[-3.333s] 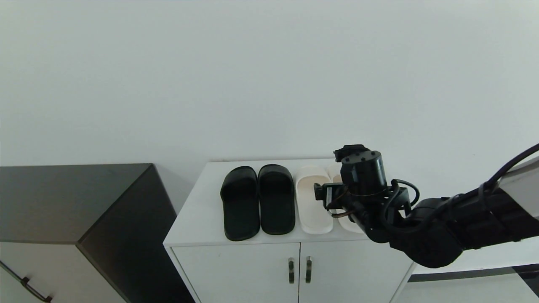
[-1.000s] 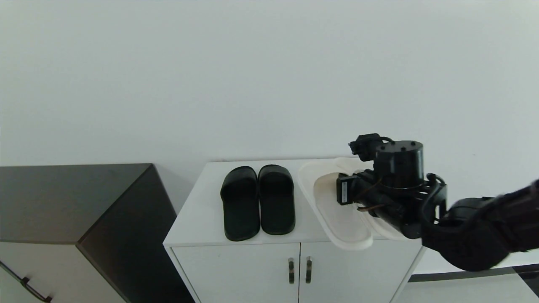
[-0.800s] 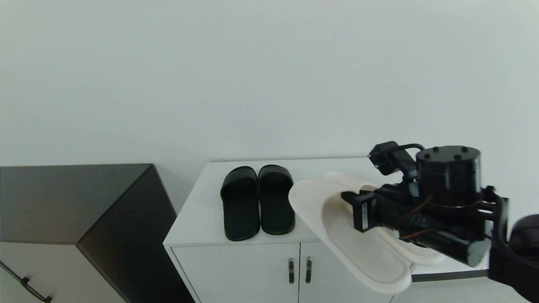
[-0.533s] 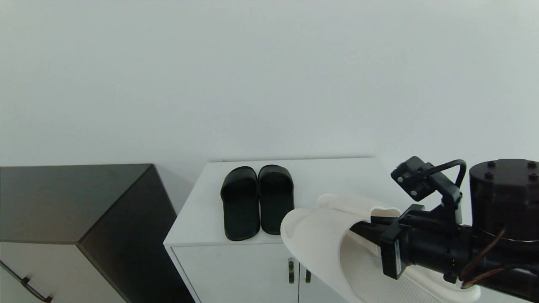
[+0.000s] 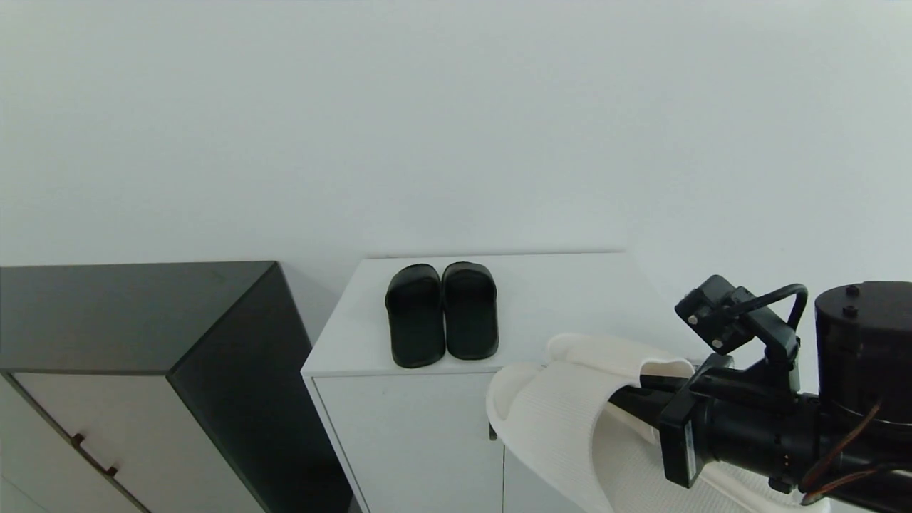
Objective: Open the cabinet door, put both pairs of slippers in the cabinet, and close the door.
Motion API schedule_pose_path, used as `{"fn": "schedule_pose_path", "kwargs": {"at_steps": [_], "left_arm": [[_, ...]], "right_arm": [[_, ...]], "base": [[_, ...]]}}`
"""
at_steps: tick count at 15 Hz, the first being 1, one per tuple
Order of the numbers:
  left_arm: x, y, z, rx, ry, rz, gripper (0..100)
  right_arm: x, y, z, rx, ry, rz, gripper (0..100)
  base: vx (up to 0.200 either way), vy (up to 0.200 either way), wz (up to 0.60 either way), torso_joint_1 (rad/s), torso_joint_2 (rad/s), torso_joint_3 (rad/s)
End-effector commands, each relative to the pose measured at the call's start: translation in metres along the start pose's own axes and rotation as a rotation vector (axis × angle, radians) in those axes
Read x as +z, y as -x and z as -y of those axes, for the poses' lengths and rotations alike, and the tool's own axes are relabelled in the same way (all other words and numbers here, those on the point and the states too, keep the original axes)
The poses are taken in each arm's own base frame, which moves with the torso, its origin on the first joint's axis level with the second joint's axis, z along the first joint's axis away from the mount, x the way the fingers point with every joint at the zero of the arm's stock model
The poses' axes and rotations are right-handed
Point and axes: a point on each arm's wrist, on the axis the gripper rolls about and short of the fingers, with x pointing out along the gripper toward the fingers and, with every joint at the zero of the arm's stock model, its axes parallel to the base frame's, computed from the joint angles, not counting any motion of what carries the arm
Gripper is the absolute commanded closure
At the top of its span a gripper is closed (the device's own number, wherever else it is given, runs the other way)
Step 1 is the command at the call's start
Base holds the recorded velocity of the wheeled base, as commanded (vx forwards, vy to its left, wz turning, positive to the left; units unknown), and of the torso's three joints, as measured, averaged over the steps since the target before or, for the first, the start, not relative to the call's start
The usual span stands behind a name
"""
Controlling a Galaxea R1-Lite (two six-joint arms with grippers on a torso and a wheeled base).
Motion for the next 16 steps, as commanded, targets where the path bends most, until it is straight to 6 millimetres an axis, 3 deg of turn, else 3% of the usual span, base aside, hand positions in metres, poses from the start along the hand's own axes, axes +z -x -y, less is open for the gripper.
{"fn": "schedule_pose_path", "kwargs": {"at_steps": [1, 13, 16], "left_arm": [[0.000, 0.000, 0.000, -0.001, 0.001, -0.001, 100], [0.000, 0.000, -0.001, 0.025, -0.009, 0.000, 100], [0.000, 0.000, -0.001, 0.026, -0.009, -0.001, 100]], "right_arm": [[-0.003, -0.001, 0.001, -0.006, 0.000, -0.011, 100], [-0.012, 0.000, 0.001, 0.001, 0.006, -0.044, 100], [-0.017, -0.001, 0.000, 0.010, 0.040, -0.063, 100]], "base": [[-0.200, 0.000, 0.00, 0.007, 0.00, 0.002], [-0.017, 0.000, 0.00, 0.001, 0.00, 0.000], [0.000, 0.000, 0.00, -0.139, 0.32, 0.170]]}}
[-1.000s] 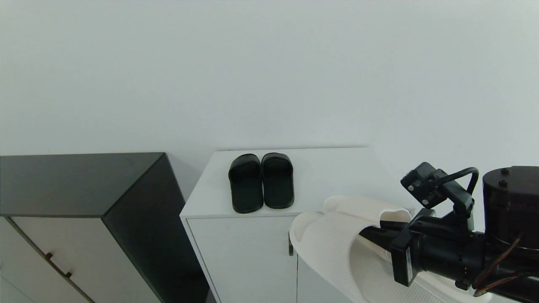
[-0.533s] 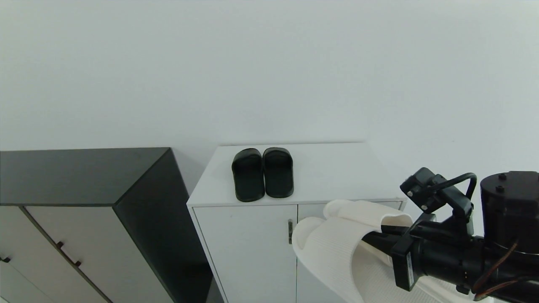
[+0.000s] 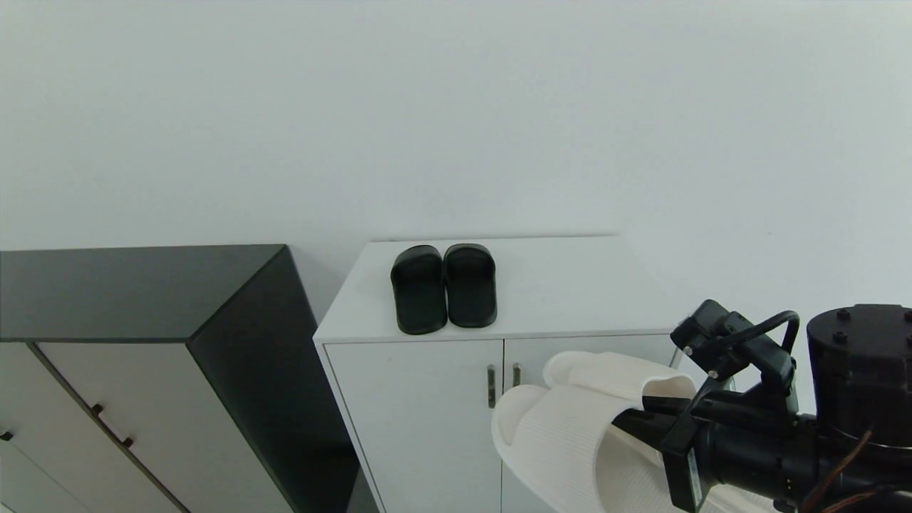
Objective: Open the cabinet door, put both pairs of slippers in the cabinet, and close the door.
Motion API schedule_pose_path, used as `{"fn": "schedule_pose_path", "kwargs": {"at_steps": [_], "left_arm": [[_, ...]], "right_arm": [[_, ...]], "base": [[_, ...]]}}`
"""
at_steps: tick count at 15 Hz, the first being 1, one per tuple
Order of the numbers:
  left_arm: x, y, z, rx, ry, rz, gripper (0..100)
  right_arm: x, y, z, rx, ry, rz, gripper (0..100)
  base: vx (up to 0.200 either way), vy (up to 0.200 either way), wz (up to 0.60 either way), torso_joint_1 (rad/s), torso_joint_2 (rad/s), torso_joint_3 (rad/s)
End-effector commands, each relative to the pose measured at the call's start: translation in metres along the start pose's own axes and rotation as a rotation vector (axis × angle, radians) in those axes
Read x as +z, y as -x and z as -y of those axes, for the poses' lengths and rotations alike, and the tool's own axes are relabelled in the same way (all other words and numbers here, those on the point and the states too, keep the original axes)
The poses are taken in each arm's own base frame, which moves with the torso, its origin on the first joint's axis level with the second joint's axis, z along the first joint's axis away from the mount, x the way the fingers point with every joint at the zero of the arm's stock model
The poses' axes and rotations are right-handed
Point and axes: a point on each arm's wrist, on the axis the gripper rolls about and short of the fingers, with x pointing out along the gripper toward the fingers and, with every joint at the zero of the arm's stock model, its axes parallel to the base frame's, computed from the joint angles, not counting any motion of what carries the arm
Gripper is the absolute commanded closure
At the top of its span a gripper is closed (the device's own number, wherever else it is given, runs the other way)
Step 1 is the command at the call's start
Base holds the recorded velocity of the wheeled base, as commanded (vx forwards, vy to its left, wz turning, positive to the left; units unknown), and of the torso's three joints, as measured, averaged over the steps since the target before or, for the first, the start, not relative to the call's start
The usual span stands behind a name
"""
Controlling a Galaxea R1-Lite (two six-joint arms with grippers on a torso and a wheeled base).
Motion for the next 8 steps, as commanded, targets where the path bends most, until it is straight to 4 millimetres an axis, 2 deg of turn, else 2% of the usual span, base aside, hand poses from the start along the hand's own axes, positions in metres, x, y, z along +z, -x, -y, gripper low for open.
{"fn": "schedule_pose_path", "kwargs": {"at_steps": [1, 4, 5, 8], "left_arm": [[0.0000, 0.0000, 0.0000, 0.000, 0.000, 0.000, 100], [0.0000, -0.0001, 0.0000, -0.001, -0.006, -0.001, 100], [0.0000, -0.0001, 0.0000, -0.001, 0.005, -0.001, 0], [0.0000, -0.0001, 0.0000, -0.001, -0.003, -0.001, 0]], "right_arm": [[-0.0019, -0.0016, -0.0003, 0.001, 0.002, -0.011, 100], [-0.0011, -0.0004, -0.0010, 0.004, 0.004, -0.005, 100], [-0.0029, 0.0004, -0.0009, 0.004, 0.005, -0.009, 100], [-0.0038, 0.0009, -0.0011, 0.004, 0.007, -0.006, 100]], "base": [[0.000, 0.000, 0.00, -0.173, 0.39, 0.217], [0.000, 0.000, 0.00, -0.203, 0.47, 0.268], [0.000, 0.000, 0.00, -0.237, 0.53, 0.310], [0.000, 0.000, 0.00, -0.227, 0.55, 0.317]]}}
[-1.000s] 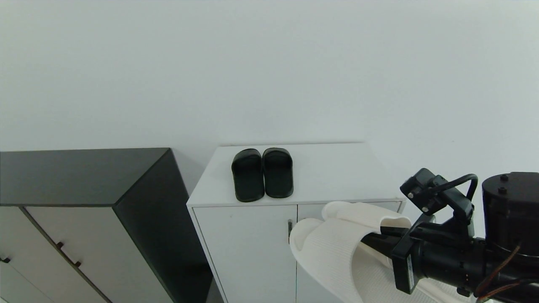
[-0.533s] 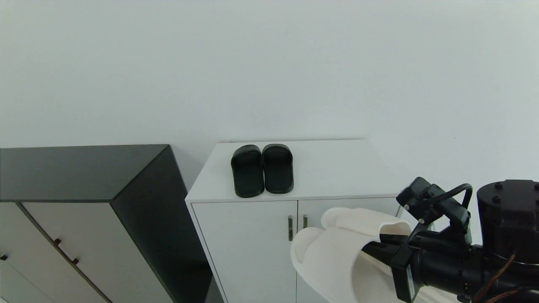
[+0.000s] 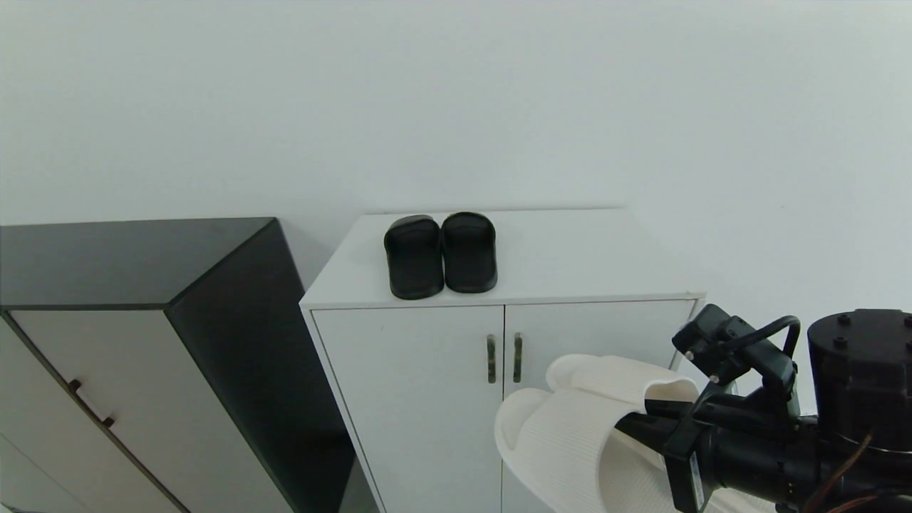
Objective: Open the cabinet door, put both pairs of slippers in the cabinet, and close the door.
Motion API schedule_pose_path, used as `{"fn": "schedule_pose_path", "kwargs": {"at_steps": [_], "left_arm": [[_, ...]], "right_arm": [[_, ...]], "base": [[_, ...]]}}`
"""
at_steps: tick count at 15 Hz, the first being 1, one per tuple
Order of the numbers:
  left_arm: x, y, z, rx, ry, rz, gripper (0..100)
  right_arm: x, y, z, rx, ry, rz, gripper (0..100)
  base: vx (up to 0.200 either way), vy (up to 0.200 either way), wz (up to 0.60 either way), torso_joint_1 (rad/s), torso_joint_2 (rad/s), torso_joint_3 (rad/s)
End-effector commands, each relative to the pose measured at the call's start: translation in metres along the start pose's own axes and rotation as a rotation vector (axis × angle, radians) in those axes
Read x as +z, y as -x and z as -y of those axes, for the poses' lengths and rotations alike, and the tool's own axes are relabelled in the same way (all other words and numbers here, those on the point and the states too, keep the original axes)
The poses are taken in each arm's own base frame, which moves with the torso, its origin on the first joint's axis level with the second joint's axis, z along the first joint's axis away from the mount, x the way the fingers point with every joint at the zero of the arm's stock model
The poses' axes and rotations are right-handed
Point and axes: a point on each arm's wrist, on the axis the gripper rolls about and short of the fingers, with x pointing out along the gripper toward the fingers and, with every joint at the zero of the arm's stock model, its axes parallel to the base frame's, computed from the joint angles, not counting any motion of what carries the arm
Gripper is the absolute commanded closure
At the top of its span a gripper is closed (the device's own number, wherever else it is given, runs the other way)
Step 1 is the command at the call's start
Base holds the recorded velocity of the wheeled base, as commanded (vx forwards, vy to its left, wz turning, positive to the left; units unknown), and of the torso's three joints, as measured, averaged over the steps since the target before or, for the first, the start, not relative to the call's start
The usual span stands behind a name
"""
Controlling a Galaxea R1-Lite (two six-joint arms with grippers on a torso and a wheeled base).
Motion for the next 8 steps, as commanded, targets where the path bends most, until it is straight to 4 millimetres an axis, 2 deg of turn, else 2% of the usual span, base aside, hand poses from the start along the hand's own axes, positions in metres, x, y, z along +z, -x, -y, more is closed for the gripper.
{"fn": "schedule_pose_path", "kwargs": {"at_steps": [1, 8], "left_arm": [[0.0000, -0.0001, 0.0000, 0.001, 0.000, -0.001, 0], [0.0000, -0.0001, 0.0001, -0.002, 0.002, -0.001, 0]], "right_arm": [[-0.0020, 0.0003, -0.0002, 0.002, 0.001, -0.004, 100], [-0.0066, 0.0009, 0.0001, 0.001, 0.025, 0.005, 100]], "base": [[0.000, 0.000, 0.00, -0.222, 0.54, 0.315], [0.000, 0.000, 0.00, -0.203, 0.52, 0.317]]}}
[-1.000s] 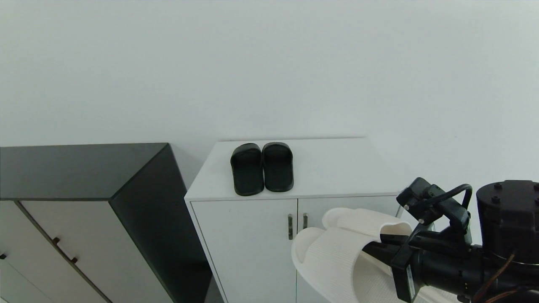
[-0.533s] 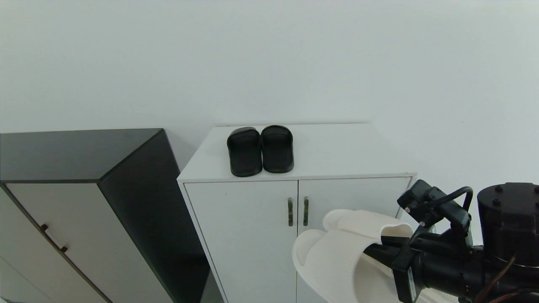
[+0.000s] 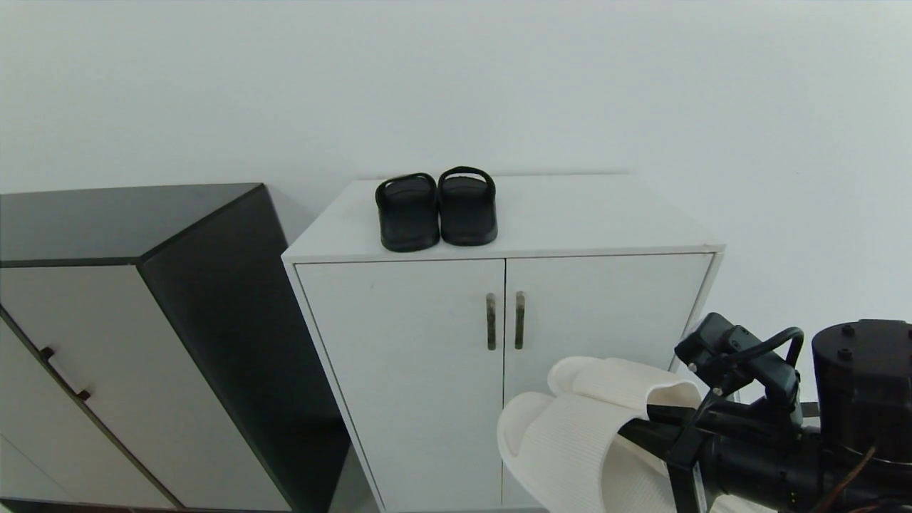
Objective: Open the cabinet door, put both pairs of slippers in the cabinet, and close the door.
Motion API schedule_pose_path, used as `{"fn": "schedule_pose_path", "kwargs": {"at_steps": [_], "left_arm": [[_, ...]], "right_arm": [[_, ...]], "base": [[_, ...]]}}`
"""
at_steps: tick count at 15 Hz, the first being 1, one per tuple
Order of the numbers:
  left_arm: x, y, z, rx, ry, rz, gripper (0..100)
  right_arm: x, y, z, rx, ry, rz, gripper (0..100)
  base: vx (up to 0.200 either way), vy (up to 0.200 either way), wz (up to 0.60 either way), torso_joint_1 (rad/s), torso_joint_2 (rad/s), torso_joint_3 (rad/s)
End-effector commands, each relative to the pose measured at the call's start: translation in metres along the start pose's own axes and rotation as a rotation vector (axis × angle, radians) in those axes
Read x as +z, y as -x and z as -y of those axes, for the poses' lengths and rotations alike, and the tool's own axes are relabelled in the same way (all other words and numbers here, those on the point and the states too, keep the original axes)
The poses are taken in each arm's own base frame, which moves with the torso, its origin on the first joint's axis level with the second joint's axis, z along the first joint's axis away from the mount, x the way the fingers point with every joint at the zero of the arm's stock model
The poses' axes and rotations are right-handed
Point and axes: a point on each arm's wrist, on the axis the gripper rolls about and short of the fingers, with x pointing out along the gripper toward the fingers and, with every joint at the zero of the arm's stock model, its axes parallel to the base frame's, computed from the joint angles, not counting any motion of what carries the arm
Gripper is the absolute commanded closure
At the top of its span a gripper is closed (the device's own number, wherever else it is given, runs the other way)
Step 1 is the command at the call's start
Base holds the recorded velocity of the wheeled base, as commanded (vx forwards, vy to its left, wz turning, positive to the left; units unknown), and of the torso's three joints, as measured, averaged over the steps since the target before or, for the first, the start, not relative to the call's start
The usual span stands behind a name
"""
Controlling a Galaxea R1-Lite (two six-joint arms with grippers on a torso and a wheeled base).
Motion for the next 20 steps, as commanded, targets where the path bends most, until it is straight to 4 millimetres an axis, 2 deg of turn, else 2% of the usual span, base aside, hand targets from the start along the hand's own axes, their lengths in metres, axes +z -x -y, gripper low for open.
{"fn": "schedule_pose_path", "kwargs": {"at_steps": [1, 11, 12, 14, 15, 19, 20], "left_arm": [[0.000, 0.000, 0.000, 0.001, 0.003, -0.001, 0], [0.002, -0.002, 0.000, -0.007, -0.032, -0.018, 0], [0.012, 0.000, 0.000, -0.008, -0.047, 0.008, 0], [0.075, 0.002, 0.000, -0.032, 0.055, 0.078, 0], [0.086, -0.007, 0.001, -0.077, 0.059, 0.036, 0], [0.075, -0.038, 0.006, -0.248, 0.080, -0.168, 0], [0.078, -0.051, 0.006, -0.285, 0.085, -0.182, 0]], "right_arm": [[0.000, 0.000, 0.000, -0.002, -0.001, -0.001, 100], [-0.007, -0.004, 0.001, -0.001, -0.001, -0.018, 100], [-0.007, -0.004, 0.001, -0.001, -0.001, -0.018, 100], [-0.008, -0.005, 0.001, -0.001, -0.002, -0.022, 100], [-0.008, -0.005, 0.001, -0.001, -0.001, -0.022, 100], [-0.010, -0.004, 0.001, -0.001, -0.001, -0.027, 100], [-0.009, -0.004, 0.001, -0.001, -0.001, -0.027, 100]], "base": [[0.000, 0.000, 0.00, -0.168, 0.49, 0.320], [0.000, 0.000, 0.00, -0.133, 0.47, 0.331], [0.000, 0.000, 0.00, -0.080, 0.44, 0.364], [0.000, 0.000, 0.00, -0.056, 0.44, 0.386], [0.000, 0.000, 0.00, -0.041, 0.43, 0.393], [0.000, 0.000, 0.00, -0.011, 0.22, 0.218], [0.000, 0.000, 0.00, -0.002, 0.05, 0.041]]}}
